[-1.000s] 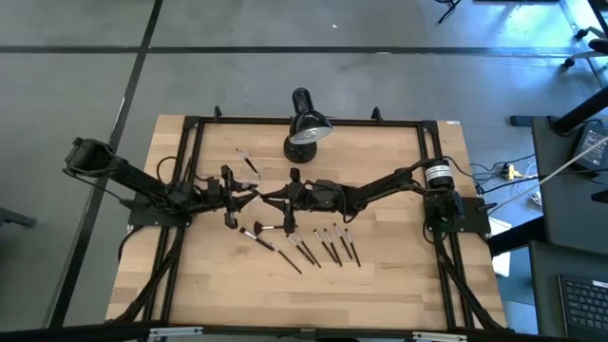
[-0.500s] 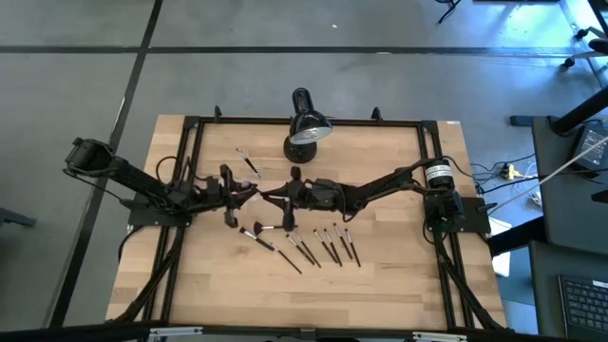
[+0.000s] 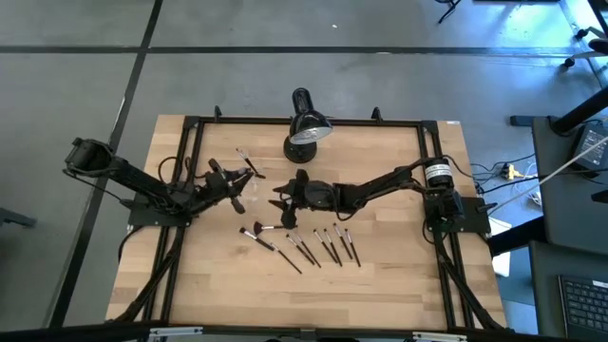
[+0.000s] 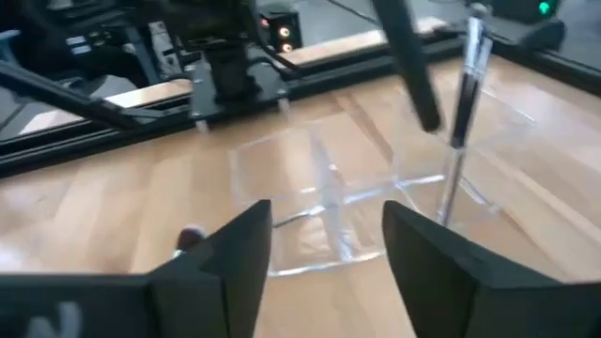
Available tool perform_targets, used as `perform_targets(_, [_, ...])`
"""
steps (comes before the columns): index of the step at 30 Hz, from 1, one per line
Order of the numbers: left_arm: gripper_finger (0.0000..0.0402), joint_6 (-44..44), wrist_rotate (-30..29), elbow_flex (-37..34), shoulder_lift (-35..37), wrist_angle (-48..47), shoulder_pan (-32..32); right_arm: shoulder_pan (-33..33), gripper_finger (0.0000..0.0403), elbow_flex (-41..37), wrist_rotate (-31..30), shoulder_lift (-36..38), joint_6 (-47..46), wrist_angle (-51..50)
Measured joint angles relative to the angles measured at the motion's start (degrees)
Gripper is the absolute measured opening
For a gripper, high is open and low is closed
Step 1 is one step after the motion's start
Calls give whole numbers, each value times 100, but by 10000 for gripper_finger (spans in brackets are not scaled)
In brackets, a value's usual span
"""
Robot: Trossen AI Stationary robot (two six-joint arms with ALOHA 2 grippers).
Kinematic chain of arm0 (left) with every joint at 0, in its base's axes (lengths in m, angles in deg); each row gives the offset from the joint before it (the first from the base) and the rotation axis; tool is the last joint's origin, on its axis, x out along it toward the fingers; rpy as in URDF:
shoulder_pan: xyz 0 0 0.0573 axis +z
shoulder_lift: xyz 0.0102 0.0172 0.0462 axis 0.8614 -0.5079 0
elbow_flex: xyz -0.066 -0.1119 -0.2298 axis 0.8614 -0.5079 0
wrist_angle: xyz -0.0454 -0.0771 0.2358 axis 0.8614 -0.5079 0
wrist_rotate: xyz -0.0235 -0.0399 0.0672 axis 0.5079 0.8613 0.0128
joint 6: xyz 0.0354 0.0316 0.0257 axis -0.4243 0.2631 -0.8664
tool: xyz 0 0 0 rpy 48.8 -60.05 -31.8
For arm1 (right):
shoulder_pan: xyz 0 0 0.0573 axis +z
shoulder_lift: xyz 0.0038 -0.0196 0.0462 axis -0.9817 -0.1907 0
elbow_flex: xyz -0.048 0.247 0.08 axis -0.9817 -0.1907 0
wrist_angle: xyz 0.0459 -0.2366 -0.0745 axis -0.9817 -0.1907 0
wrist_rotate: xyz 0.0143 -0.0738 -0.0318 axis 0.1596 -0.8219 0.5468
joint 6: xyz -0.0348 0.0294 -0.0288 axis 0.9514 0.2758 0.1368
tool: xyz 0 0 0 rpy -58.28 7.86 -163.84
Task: Sort items
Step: Put the powder brush into the transparent organizer
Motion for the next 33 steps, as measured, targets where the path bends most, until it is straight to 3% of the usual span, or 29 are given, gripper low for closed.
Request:
perform_targets(5, [54,606,-467,2,0,-183,0,6,219,0,-4,0,-278,-239])
perform_targets(11, [54,1803,-1170,2,-2,-1483,45,92,211,-2,-16,0,-460,-604])
perform_targets(17, [55,3071,-1151,2,-4,-2322,259,167,193,3,7,0,-530,-646])
perform_targets(26, [55,3707,-593,2,-4,-2574,374,166,185,39,64,0,-527,-638])
perform_targets(33, [71,3795,-534,2,-4,-2728,374,166,185,42,591,0,-610,-638])
